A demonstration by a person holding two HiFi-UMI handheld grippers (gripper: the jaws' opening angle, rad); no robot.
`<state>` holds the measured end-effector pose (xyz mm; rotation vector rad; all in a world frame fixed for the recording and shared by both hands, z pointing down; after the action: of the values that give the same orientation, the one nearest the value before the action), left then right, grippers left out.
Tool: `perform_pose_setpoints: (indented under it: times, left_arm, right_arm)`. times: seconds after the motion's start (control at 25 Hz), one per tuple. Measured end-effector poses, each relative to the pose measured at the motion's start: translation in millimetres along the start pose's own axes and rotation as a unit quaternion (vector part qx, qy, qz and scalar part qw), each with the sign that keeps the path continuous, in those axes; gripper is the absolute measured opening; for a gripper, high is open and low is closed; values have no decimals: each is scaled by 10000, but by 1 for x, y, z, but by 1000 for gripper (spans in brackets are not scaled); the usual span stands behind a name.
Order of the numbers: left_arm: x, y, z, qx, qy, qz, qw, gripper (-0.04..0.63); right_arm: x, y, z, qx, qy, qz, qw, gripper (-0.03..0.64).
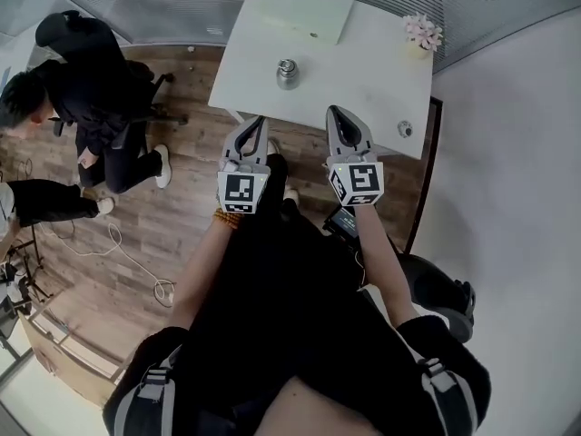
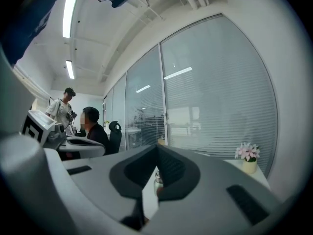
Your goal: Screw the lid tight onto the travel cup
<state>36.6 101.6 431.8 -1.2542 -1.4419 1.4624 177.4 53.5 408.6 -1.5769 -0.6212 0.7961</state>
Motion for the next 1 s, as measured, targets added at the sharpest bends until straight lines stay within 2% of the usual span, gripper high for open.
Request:
perform_pose_setpoints:
  times: [0.32,0.44,0.56,0.68,0.88,1.0]
  left_arm:
    - [-76,-33,34,54,-255,118,9996,11]
    - [-98,-45,52,98,-482,236,9985,12]
    - [-117,-64,58,187,-844,461,9952,86]
    - [-137,-89,61,146,-1215,696,9900,169]
    - [-164,-124,56,-101,-1878,1065,9764,255]
    - [-178,-141,44,-244,-2231,1315,9656,307]
  right_arm:
    - [-71,8,-42,347,349,491,9976,0]
    - [-104,14,-49,383,560,752,9949,0]
    - [-134,13,-50,561,931,1162,9873,0]
    - [-163,-1,-42,809,1497,1601,9723,0]
    - [-193,-30,-27,1348,2249,2313,9369,5]
    - [-199,-52,-19,1532,2648,2869,9078,118]
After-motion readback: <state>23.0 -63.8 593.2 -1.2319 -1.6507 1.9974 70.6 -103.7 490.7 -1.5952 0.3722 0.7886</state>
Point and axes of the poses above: the fingertips, and each gripper's own axes: x backward along the fingers, z to its left, y out of its top, the point moved 1 cm from there along x, backward along the fingers, and after that the axes turned 2 degrees about -x, right-handed, at the moved point
